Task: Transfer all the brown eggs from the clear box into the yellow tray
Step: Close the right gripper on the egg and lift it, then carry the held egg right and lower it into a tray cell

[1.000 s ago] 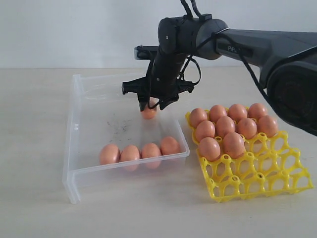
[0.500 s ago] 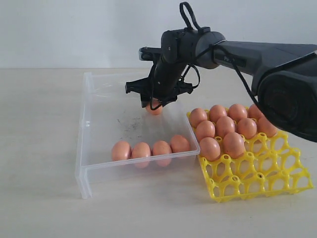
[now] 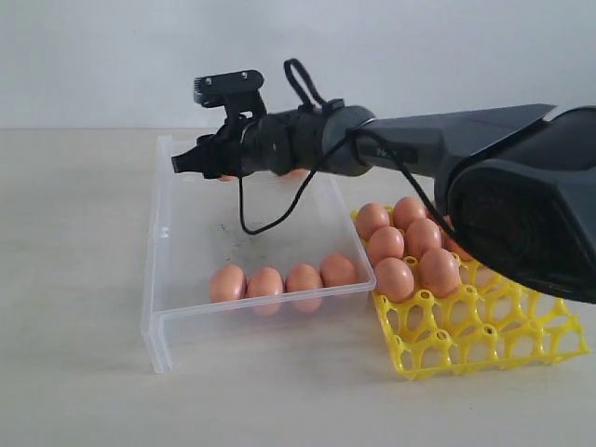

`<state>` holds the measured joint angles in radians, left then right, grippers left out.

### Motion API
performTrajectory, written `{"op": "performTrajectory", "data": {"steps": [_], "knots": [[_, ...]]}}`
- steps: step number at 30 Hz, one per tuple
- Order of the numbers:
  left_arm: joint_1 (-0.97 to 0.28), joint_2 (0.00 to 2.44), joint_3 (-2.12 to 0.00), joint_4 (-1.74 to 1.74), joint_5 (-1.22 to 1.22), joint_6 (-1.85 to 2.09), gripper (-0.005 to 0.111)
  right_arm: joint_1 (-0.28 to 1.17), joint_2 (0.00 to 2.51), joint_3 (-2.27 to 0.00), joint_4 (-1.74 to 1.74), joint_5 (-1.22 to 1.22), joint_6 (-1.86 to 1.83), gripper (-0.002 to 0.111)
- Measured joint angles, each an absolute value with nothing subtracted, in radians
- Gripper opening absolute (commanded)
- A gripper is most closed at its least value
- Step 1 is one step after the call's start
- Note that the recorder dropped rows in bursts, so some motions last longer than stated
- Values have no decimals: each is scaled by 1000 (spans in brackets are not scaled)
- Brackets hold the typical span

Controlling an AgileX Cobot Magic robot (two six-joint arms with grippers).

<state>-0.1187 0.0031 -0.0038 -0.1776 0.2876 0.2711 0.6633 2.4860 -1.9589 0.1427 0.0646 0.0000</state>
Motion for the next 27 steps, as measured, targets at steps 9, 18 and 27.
{"op": "performTrajectory", "data": {"steps": [9,18,27], "knots": [[-119,3,-4,-178,288,271,4,696,2384,-1513,175,-713,75,0],[-119,3,-4,-178,288,271,4,688,2214,-1056,165,-1186,229,0],[-119,3,-4,-178,288,271,4,626,1933,-593,231,-1206,142,0]]}}
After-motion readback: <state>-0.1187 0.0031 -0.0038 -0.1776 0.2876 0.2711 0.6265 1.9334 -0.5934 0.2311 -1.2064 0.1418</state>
